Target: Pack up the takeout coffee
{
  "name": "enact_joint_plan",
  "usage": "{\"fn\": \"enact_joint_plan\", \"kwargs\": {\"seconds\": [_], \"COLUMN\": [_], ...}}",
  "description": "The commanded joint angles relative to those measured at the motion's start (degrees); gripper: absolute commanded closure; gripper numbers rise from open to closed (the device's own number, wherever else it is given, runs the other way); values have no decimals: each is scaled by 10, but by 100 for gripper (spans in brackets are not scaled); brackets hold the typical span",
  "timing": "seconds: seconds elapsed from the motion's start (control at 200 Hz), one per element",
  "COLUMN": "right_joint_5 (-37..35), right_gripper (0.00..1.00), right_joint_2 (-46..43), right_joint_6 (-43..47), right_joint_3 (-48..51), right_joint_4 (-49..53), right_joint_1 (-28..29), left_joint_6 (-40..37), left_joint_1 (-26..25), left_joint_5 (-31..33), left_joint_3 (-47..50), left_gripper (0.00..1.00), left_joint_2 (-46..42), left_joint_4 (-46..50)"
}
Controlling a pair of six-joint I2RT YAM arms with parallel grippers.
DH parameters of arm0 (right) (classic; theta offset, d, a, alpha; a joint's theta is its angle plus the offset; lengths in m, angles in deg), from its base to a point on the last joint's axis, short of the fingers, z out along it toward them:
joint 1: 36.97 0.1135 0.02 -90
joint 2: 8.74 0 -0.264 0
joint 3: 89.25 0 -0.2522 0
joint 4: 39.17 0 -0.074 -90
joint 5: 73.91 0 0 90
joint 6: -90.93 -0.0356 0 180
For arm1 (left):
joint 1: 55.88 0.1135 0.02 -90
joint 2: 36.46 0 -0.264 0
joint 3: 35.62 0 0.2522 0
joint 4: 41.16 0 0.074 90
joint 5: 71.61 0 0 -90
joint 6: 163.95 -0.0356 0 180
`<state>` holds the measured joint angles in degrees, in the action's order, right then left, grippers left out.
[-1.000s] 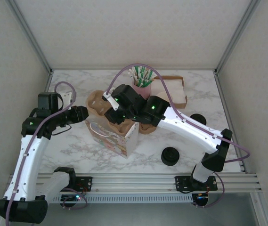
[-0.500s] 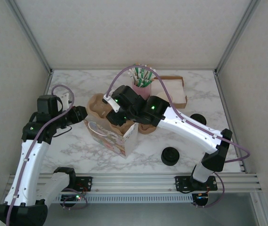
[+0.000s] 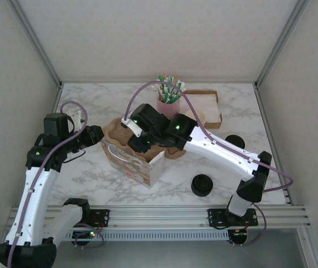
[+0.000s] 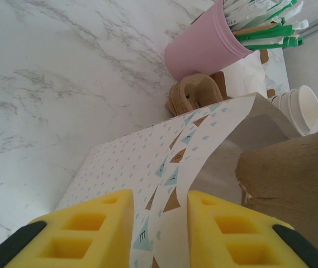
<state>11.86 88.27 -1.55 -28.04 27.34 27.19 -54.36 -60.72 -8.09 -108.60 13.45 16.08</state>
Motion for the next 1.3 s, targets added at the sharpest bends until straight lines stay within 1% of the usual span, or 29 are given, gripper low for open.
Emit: {"fn": "enact_joint_plan", "kwargs": {"seconds": [0.0,0.14,0.405,0.916,1.166,1.291], "right_joint_5": [4,4,10,1,-3,-6], "right_gripper": [67,67,67,68,68,68], "right_joint_2": [17,31,53,77,87,103], "right_joint_6": [13,19,26,40,45,53], "right_joint_3": [-30,-42,-61,-71,-74,-85], "right_joint_4": [36,47,69,96,103,118], "right_joint_1": [4,4,5,6,7,8], "left_joint_6": [7,10,22,30,32,32], "left_joint_1": [-4,-5,-5,-4,-5,-4], "left_joint_5": [6,4,17,33,27,39], "left_joint_3": [3,0,0,2,4,2], "left_gripper": [70,67,57,56,56,54], "left_joint_2": [-10,-15,-32,-36,-34,-36], "left_joint_4": [-8,-9,-17,-24,-26,-22]}}
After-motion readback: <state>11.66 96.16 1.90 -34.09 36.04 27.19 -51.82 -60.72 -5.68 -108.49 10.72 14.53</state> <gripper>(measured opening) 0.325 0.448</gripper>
